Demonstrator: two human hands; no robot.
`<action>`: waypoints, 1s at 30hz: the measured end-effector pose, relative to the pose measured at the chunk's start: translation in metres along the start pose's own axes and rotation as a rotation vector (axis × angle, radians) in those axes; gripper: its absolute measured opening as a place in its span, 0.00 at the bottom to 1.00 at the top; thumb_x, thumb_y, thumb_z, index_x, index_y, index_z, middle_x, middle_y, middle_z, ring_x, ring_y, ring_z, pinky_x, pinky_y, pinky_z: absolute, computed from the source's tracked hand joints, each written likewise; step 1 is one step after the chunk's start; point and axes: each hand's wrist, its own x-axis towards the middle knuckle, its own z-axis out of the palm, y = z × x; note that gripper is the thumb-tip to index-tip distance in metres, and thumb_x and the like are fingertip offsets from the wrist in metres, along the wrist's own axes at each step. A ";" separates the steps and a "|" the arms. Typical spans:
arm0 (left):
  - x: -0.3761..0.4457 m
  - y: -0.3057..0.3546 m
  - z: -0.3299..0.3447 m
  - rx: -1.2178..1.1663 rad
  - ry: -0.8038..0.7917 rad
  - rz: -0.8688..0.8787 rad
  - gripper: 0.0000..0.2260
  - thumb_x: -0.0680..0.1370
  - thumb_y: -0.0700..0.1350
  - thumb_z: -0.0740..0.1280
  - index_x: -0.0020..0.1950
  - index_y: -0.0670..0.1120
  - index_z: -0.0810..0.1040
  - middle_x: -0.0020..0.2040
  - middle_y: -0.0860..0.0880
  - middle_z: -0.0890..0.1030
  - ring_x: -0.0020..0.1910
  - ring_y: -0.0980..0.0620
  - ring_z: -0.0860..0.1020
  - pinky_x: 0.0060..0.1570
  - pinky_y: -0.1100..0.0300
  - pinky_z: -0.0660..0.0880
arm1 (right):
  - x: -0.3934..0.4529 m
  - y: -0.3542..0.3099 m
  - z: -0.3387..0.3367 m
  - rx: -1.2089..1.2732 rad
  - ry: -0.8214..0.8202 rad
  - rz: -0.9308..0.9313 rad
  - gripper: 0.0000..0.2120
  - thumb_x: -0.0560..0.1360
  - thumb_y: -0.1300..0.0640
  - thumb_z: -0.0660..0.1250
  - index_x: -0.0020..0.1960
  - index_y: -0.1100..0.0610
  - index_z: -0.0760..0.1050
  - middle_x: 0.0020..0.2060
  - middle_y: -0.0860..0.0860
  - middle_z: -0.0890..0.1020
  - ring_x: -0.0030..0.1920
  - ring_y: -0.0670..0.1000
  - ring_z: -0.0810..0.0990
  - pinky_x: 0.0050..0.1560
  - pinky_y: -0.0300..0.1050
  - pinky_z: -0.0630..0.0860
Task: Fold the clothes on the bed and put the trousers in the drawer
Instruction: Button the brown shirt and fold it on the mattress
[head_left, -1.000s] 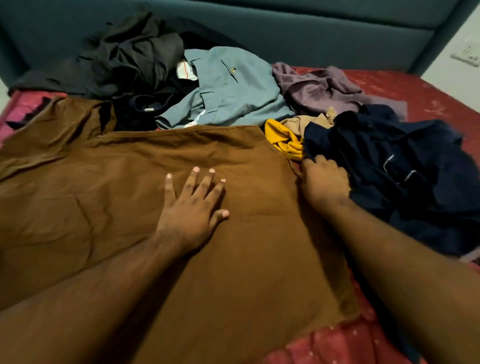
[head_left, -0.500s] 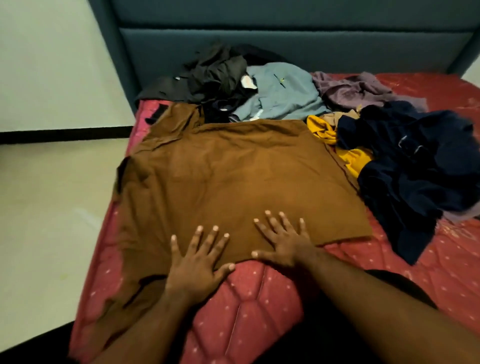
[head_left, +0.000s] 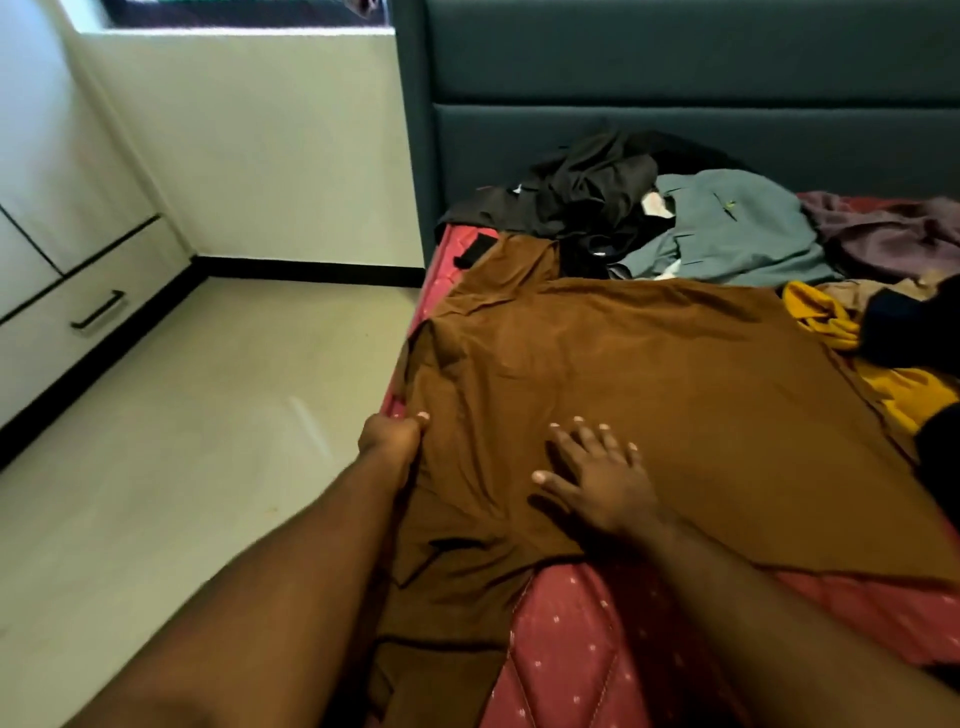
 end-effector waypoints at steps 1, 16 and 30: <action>0.003 0.004 -0.004 -0.080 -0.036 -0.042 0.23 0.70 0.46 0.76 0.61 0.37 0.77 0.52 0.38 0.82 0.48 0.39 0.81 0.52 0.45 0.80 | 0.005 -0.004 0.008 0.033 -0.007 -0.009 0.38 0.73 0.26 0.47 0.78 0.40 0.45 0.79 0.47 0.47 0.78 0.53 0.43 0.75 0.59 0.43; 0.021 -0.026 -0.067 -0.113 -0.454 -0.206 0.12 0.76 0.46 0.72 0.36 0.45 0.72 0.25 0.49 0.70 0.20 0.55 0.65 0.21 0.68 0.60 | 0.052 -0.048 0.016 0.026 0.014 -0.030 0.39 0.70 0.24 0.37 0.77 0.37 0.40 0.77 0.42 0.39 0.77 0.49 0.35 0.73 0.62 0.33; 0.088 0.021 -0.042 -0.719 -0.444 0.124 0.03 0.79 0.36 0.65 0.49 0.39 0.78 0.35 0.49 0.84 0.35 0.56 0.82 0.33 0.65 0.77 | 0.142 -0.112 0.042 -0.084 0.106 -0.135 0.36 0.73 0.26 0.40 0.75 0.36 0.31 0.78 0.43 0.41 0.78 0.51 0.40 0.74 0.64 0.38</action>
